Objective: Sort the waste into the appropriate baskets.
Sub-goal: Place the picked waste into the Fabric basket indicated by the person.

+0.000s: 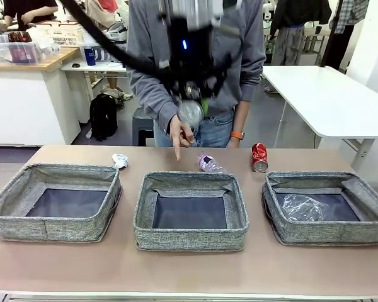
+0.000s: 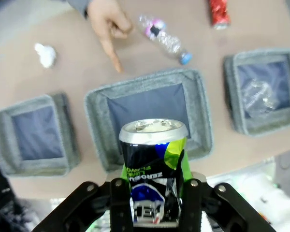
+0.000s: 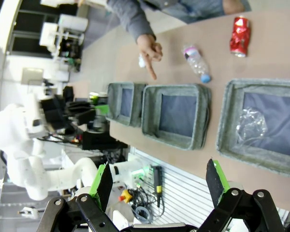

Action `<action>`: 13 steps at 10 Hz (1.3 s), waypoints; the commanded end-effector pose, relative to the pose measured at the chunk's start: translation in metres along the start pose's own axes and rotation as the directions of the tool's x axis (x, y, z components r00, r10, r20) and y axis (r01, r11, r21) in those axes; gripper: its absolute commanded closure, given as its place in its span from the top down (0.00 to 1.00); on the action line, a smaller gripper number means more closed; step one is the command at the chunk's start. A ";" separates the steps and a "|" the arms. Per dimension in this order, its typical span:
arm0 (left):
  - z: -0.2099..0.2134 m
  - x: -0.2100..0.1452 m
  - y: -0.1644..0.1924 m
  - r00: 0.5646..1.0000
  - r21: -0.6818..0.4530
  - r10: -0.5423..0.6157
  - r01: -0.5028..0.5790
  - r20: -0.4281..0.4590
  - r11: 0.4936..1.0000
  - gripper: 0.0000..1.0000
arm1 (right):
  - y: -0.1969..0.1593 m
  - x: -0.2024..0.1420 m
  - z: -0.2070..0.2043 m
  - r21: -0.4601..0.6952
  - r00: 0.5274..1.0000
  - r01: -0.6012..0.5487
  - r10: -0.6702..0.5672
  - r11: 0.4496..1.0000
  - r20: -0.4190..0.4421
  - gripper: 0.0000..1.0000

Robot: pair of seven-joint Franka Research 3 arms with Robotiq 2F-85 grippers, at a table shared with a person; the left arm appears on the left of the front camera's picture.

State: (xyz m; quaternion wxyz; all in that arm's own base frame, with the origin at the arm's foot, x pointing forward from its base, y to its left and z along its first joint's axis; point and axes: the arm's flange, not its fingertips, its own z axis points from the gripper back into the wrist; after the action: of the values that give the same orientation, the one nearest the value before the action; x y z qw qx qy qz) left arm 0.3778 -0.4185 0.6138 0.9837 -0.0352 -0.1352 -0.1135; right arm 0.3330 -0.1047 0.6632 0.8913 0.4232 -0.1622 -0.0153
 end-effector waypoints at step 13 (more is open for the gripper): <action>-0.154 -0.081 -0.009 0.975 0.052 0.223 -0.224 0.014 0.973 0.85 | 0.003 0.001 0.002 -0.006 1.000 0.011 -0.011 1.000 -0.003 1.00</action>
State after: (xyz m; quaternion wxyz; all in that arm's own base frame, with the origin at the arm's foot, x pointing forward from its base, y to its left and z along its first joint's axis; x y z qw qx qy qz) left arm 0.3477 -0.4273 0.4490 0.9932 -0.0317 -0.1115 -0.0096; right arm 0.3330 -0.1046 0.6632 0.8913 0.4233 -0.1621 -0.0151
